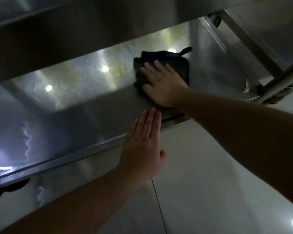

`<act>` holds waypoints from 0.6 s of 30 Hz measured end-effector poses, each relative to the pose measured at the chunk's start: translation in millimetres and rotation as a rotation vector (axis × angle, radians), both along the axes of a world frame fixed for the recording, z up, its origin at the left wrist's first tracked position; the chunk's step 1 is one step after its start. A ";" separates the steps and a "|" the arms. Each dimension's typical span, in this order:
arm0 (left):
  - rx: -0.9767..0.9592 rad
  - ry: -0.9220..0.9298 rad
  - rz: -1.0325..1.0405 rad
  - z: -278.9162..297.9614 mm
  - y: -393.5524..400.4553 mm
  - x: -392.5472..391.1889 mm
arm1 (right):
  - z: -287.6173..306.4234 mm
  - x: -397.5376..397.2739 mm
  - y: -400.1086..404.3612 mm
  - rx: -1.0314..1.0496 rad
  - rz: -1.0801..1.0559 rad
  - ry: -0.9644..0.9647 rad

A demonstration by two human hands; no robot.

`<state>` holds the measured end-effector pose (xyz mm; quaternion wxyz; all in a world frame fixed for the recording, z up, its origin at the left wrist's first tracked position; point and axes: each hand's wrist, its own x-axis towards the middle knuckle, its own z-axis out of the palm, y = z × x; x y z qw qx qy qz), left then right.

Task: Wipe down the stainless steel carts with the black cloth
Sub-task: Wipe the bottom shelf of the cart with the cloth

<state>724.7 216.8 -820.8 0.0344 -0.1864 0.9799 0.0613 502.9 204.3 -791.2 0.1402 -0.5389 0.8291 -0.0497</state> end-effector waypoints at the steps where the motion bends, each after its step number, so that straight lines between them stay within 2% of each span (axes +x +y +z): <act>1: 0.004 -0.004 -0.011 0.1 -1.3 -0.2 | -0.3 4.7 -1.5 -0.004 0.032 -0.020; 5: 0.015 -0.004 -0.017 3.3 -2.6 0.7 | 4.6 -20.1 19.1 0.000 -0.005 -0.099; 8: 0.036 0.003 -0.005 3.9 -2.6 0.5 | 5.0 -60.8 71.8 0.002 -0.182 -0.002; 11: 0.053 0.017 0.003 3.3 -1.5 -0.6 | 2.1 -89.7 122.5 0.020 -0.406 0.018; 15: 0.061 0.010 0.022 3.5 1.2 -1.7 | -3.1 -63.0 94.3 0.050 -0.566 -0.004; 18: 0.080 -0.022 0.020 6.6 0.4 -1.3 | -0.5 -23.0 46.0 0.031 -0.423 -0.040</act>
